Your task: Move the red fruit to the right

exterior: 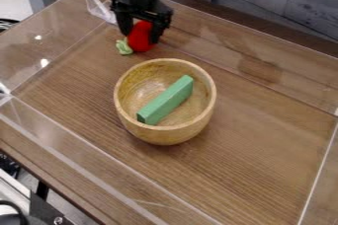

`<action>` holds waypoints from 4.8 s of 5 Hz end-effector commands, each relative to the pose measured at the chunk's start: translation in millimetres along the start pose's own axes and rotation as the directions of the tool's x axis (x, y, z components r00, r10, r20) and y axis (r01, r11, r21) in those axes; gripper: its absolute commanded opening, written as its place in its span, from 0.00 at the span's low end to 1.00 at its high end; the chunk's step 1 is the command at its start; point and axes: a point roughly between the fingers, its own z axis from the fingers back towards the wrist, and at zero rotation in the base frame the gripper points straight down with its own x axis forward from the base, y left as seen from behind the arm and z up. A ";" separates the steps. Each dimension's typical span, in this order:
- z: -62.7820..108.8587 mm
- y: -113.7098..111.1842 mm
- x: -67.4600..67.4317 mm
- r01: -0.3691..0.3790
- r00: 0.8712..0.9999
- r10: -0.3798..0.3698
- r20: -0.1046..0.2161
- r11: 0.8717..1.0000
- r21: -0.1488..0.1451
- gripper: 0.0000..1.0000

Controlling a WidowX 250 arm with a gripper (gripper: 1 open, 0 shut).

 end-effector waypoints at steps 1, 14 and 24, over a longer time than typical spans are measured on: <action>5.3 16.8 9.1 0.029 0.998 -0.030 0.048 1.000 0.004 1.00; 113.7 -10.1 -24.8 0.207 0.964 -0.200 0.174 0.978 -0.025 0.00; 82.9 -194.1 -193.9 0.547 0.831 -0.555 0.039 0.802 -0.239 1.00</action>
